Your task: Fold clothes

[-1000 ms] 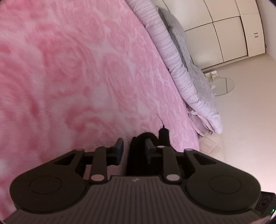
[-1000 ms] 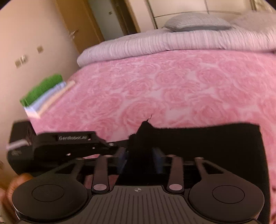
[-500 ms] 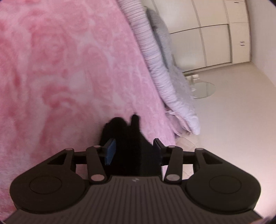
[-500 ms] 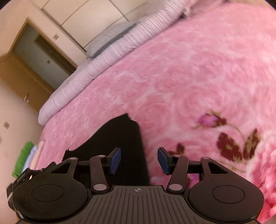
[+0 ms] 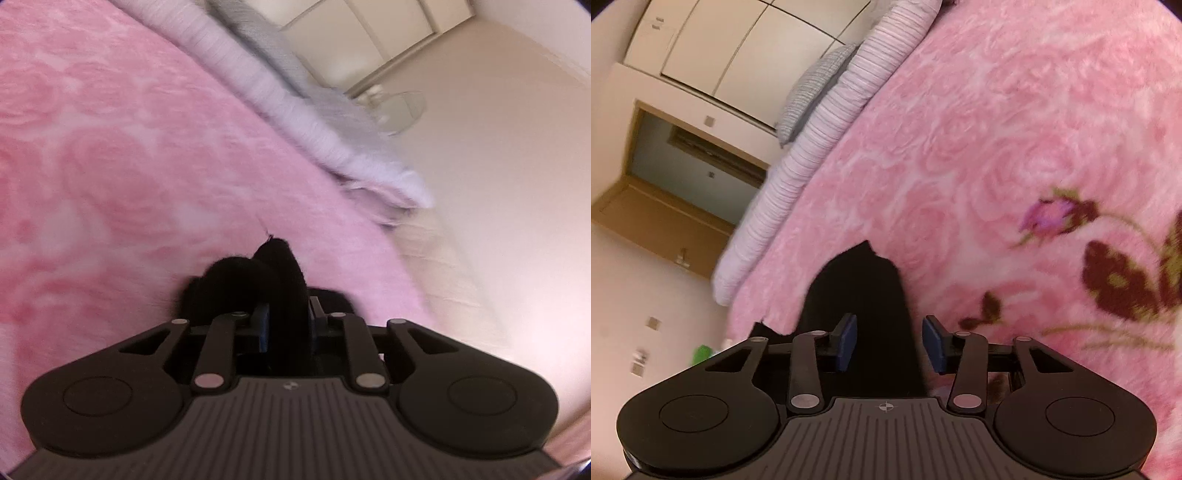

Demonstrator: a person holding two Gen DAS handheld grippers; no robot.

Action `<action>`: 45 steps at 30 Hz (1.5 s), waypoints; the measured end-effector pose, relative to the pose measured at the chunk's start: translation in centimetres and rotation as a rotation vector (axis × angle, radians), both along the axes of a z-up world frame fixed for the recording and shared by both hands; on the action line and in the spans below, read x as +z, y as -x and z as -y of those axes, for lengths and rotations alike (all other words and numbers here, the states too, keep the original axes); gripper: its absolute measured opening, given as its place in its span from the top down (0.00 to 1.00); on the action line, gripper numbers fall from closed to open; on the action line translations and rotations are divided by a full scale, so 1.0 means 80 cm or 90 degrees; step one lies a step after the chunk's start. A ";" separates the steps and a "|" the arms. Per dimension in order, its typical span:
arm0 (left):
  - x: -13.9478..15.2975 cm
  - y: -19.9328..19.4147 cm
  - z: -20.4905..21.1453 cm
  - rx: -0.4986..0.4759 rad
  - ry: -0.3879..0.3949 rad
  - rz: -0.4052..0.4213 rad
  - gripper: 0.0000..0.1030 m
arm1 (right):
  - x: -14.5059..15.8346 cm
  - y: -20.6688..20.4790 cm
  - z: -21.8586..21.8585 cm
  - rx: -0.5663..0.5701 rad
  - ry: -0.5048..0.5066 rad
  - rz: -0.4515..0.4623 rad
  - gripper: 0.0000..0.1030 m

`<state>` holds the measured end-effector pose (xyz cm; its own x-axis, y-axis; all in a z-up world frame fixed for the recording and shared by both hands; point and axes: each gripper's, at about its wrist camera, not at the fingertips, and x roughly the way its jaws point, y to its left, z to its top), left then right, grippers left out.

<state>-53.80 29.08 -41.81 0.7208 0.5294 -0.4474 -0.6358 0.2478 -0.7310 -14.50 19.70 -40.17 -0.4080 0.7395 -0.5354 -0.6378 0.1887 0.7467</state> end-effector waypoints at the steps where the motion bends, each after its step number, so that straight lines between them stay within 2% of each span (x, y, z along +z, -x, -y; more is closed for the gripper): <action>1: -0.005 0.007 0.002 0.011 0.007 0.010 0.84 | 0.001 0.002 0.000 0.003 0.005 0.017 0.57; 5: 0.008 0.027 0.032 0.054 0.015 0.010 0.82 | 0.003 0.003 -0.001 0.007 0.010 0.031 0.57; 8: 0.026 0.036 0.055 0.093 0.018 -0.023 0.79 | 0.014 0.003 0.004 -0.004 -0.003 0.040 0.57; 10: 0.045 0.033 0.072 0.103 -0.008 -0.070 0.79 | 0.034 0.012 0.016 0.013 -0.038 0.100 0.57; 12: 0.063 0.024 0.092 0.081 -0.039 -0.105 0.79 | 0.055 0.025 0.032 0.037 -0.071 0.173 0.57; 15: 0.074 0.004 0.117 0.037 -0.040 -0.130 0.79 | 0.076 0.051 0.058 0.098 -0.105 0.249 0.57; 19: 0.078 -0.018 0.152 0.026 -0.052 -0.189 0.79 | 0.085 0.081 0.098 0.145 -0.122 0.318 0.57; 23: 0.071 -0.040 0.166 0.042 -0.020 -0.272 0.79 | 0.071 0.102 0.126 0.187 -0.112 0.368 0.57; 26: 0.068 -0.053 0.169 0.056 -0.008 -0.326 0.78 | 0.048 0.106 0.129 0.187 -0.102 0.381 0.57; 29: 0.075 -0.064 0.173 0.065 -0.010 -0.365 0.78 | 0.049 0.105 0.121 0.172 -0.073 0.367 0.57; 32: 0.084 -0.073 0.181 0.069 -0.014 -0.399 0.79 | 0.058 0.106 0.120 0.168 -0.071 0.380 0.57; 41: 0.099 -0.080 0.207 0.066 -0.024 -0.410 0.79 | 0.082 0.118 0.150 0.163 -0.106 0.414 0.60; 45: 0.067 -0.087 0.209 0.065 -0.027 -0.452 0.77 | 0.052 0.128 0.141 0.195 -0.049 0.433 0.60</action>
<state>-46.87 12.35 -36.48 0.2101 0.6060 -0.7672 -0.9756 0.1812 -0.1240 -24.73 8.41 -36.04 -0.1990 0.6913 -0.6946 -0.9790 -0.1076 0.1733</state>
